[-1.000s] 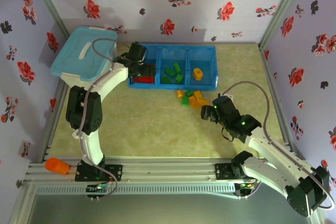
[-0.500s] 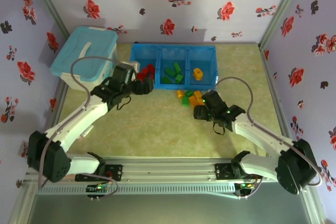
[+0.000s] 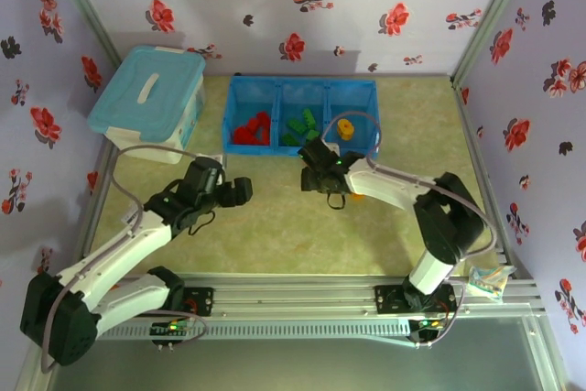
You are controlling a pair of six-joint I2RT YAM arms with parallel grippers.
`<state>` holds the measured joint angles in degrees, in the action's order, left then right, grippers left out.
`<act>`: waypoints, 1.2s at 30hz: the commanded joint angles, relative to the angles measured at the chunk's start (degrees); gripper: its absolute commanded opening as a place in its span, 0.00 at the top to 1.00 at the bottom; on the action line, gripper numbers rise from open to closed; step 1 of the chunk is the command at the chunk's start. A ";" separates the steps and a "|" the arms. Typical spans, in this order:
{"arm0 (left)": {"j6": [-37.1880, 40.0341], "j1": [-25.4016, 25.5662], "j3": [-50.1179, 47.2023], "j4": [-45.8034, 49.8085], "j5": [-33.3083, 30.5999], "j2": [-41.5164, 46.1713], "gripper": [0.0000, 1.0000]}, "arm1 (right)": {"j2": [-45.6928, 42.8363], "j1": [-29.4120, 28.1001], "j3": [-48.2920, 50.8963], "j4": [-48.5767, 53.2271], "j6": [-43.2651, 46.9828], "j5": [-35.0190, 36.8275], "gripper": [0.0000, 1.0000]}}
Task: Sort the legos into containers by color
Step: Pick up the lego from the center of the table.
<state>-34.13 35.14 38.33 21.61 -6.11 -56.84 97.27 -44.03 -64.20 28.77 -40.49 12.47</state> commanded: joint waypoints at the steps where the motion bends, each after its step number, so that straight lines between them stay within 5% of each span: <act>1: -1.72 0.29 -1.14 0.10 -1.97 1.88 0.12 | 4.07 -0.01 -3.78 4.25 -4.12 3.25 0.31; 24: -2.38 0.31 -4.37 1.24 -2.93 6.92 0.14 | 17.10 2.10 -12.20 6.73 -2.46 4.46 0.37; 36: -2.16 0.28 -4.20 0.72 -3.38 6.43 0.16 | 15.72 -0.03 -11.62 8.08 -2.14 5.41 0.75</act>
<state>-35.70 35.16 34.52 21.89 -8.03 -50.63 113.91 -43.07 -76.25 33.95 -42.41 15.88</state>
